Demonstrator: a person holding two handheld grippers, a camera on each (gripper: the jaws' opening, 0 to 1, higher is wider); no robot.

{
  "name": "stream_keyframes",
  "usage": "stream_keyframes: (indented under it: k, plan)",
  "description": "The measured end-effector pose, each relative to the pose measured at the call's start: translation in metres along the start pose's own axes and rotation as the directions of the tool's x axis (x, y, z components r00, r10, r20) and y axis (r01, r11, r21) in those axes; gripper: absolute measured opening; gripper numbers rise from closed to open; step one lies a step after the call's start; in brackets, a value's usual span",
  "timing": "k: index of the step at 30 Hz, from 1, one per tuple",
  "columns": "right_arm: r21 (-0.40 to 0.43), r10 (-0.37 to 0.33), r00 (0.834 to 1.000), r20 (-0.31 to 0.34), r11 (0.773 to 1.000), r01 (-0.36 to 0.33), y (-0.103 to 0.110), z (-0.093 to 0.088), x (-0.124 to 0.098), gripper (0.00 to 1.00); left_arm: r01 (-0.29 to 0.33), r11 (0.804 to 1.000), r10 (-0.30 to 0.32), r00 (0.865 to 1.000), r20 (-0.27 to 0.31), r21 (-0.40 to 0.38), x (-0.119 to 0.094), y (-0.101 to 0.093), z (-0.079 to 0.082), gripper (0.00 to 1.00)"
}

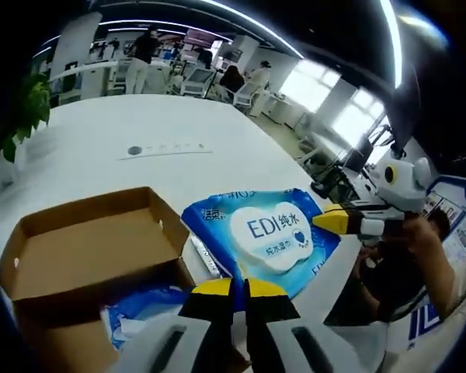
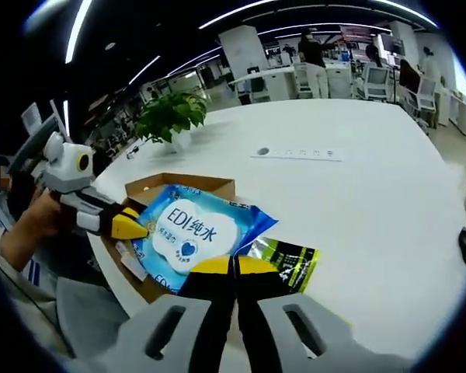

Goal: Operate the shoe box by opening the lid, removing the specified soft item, and placing it in the target area until the item is outside and the box remains undamaged.

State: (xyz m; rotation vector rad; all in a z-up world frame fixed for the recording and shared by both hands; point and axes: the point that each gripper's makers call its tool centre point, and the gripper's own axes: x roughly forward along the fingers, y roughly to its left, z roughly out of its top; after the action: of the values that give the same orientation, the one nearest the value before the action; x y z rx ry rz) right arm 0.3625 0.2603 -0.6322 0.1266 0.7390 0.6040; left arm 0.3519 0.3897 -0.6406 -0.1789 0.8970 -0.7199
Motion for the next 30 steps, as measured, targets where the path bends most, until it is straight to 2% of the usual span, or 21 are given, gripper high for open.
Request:
stream_keyframes:
  k: [6, 11, 30]
  plan:
    - [0.007, -0.03, 0.999, -0.012, 1.0, 0.03, -0.016, -0.005, -0.002, 0.0, 0.008, 1.0, -0.007, 1.0, -0.018, 0.03, 0.017, -0.007, 0.001, 0.03]
    - [0.005, -0.044, 0.999, -0.024, 0.999, 0.045, -0.025, -0.01, 0.003, 0.0, 0.005, 0.999, -0.004, 0.999, -0.039, 0.036, 0.03, -0.005, -0.001, 0.03]
    - [0.011, -0.07, 0.992, -0.109, 0.997, 0.072, -0.06, -0.04, 0.043, 0.0, -0.042, 0.997, 0.051, 0.987, -0.156, 0.06, 0.075, 0.015, -0.019, 0.03]
